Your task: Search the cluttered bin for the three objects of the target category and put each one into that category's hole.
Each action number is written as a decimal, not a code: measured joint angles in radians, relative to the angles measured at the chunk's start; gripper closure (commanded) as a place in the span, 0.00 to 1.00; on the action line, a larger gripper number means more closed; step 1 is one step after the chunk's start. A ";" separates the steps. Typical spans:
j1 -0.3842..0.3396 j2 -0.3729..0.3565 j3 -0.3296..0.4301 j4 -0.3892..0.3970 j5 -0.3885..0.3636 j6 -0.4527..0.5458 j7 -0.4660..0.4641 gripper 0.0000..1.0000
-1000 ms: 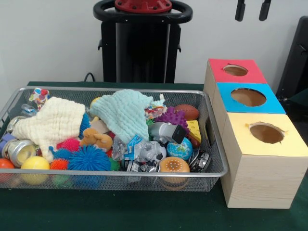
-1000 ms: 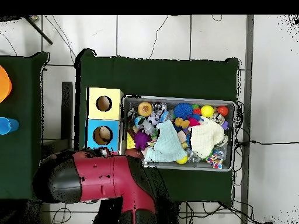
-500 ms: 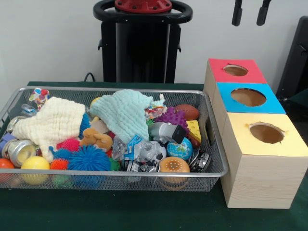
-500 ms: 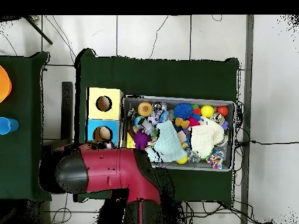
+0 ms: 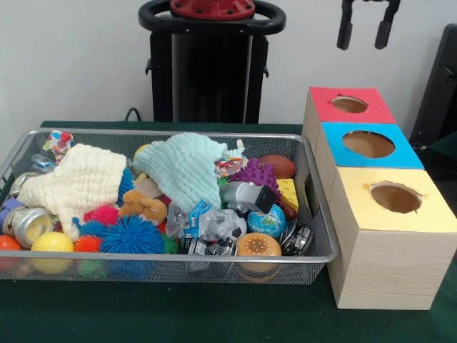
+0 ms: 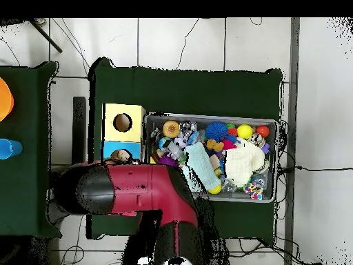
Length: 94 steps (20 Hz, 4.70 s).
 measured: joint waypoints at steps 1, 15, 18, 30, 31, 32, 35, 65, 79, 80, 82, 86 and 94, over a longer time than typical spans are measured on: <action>-0.021 0.003 0.005 0.000 0.000 0.000 0.000 0.00; -0.247 -0.021 0.026 0.000 0.000 0.000 0.000 0.00; -0.268 -0.032 0.029 0.000 0.000 0.000 0.000 0.00; -0.346 -0.070 0.068 0.001 0.000 0.000 0.000 0.00; -0.356 -0.073 0.073 0.002 0.000 0.000 0.000 0.00; -0.363 -0.074 0.077 0.003 0.000 0.000 0.000 0.00; -0.386 -0.080 0.088 0.009 0.000 0.000 0.000 0.00; -0.778 -0.090 0.250 0.099 -0.114 0.000 -0.001 0.00; -0.849 0.022 0.336 0.101 -0.212 -0.013 -0.001 0.00; -0.850 0.029 0.339 0.102 -0.219 -0.018 -0.001 0.00; -0.856 0.045 0.349 0.104 -0.232 -0.032 -0.001 0.00; -0.866 0.083 0.366 0.108 -0.255 -0.074 -0.001 0.00; -0.875 0.141 0.371 0.114 -0.297 -0.141 -0.001 0.00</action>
